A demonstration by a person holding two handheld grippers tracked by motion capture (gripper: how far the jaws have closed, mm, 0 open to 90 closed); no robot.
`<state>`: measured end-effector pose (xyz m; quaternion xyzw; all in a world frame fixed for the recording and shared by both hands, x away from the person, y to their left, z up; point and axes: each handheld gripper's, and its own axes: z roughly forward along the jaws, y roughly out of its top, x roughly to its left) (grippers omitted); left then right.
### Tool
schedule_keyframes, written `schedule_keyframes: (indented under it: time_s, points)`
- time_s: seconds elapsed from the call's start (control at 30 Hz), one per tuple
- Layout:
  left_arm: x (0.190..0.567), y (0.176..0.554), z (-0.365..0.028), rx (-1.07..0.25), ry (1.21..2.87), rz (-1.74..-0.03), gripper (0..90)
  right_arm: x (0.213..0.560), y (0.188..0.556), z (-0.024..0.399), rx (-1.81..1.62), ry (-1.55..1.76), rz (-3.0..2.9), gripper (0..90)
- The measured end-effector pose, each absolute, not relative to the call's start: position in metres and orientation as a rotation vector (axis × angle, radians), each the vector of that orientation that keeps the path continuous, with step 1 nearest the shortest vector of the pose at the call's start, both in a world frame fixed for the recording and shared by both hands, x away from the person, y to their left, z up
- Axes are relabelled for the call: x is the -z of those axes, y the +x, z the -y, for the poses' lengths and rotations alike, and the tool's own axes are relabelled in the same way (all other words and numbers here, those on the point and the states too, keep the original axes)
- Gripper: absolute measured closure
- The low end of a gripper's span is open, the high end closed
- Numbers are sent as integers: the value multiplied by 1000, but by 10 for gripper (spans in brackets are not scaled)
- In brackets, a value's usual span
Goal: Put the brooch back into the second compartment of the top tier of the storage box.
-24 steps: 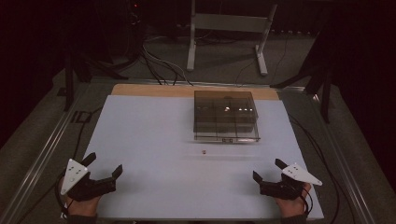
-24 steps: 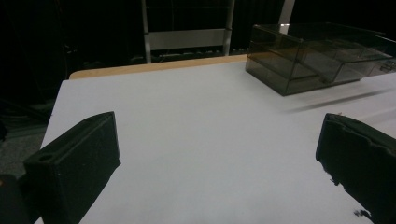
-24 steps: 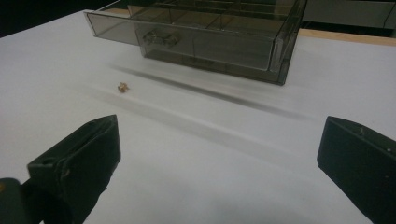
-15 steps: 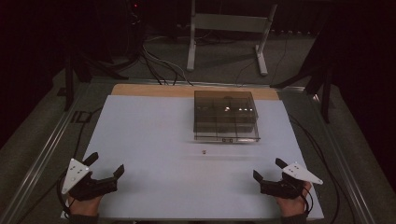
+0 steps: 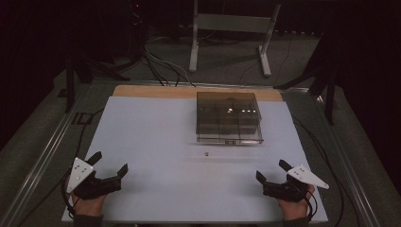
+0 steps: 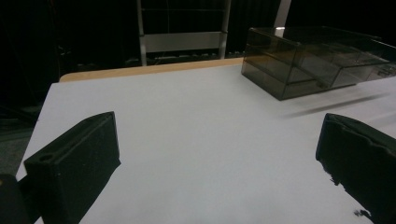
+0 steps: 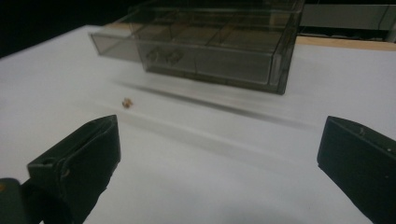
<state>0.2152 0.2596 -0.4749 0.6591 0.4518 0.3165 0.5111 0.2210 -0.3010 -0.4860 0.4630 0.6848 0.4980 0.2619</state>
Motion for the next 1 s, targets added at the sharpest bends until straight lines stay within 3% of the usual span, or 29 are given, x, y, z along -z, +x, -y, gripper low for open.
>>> schedule_keyframes:
  time_s: [1.0]
  points:
    - [483,219,-249,-758,1610,-1077,3,469,243,258,-1390,1193,-1947,2]
